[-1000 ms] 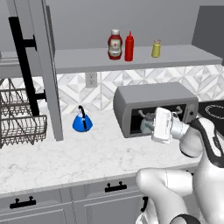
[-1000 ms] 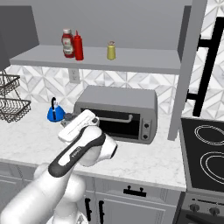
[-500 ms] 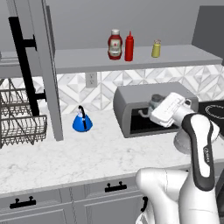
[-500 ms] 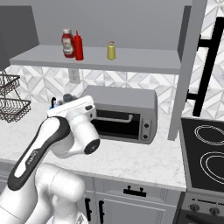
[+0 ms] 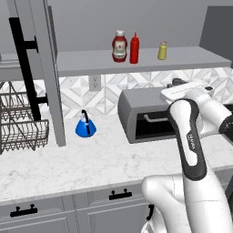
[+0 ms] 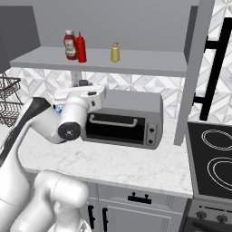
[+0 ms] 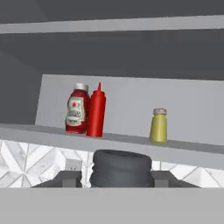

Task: Put the shaker and condiment bottle from the counter next to their counterparts in the cabinet.

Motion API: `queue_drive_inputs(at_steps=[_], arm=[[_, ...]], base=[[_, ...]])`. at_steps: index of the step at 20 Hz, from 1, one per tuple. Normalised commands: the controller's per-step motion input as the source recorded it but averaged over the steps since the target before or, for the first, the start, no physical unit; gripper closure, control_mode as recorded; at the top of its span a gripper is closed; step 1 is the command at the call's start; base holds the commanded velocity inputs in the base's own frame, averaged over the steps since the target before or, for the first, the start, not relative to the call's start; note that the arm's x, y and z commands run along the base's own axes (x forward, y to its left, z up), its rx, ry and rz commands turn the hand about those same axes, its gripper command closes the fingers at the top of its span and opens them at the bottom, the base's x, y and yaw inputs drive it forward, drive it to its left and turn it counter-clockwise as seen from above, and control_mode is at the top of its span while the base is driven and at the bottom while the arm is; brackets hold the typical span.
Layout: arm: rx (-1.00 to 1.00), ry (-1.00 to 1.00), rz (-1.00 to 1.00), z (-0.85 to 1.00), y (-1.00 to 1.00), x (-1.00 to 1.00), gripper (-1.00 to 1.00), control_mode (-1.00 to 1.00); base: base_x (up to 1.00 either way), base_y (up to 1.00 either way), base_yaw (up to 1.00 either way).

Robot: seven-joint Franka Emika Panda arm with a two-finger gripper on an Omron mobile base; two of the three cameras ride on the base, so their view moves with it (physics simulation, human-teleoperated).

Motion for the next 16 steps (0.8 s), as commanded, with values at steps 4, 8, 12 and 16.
queue_drive_inputs(at_steps=[4, 8, 12, 16], arm=[[-0.1, 0.23, -0.29, 0.6, -0.71, 0.11, 1.0, -1.0], [-0.07, 0.15, -0.25, 0.65, -0.6, 0.3, 1.0, -1.0], [0.0, 0.06, -0.23, 0.8, -0.35, 0.37, 1.0, -1.0], [0.02, 0.01, -0.28, 0.41, -0.19, 0.28, 1.0, -1.0]], base=[[0.0, 0.0, 0.0], [0.0, 0.0, 0.0], [0.0, 0.0, 0.0], [0.0, 0.0, 0.0]])
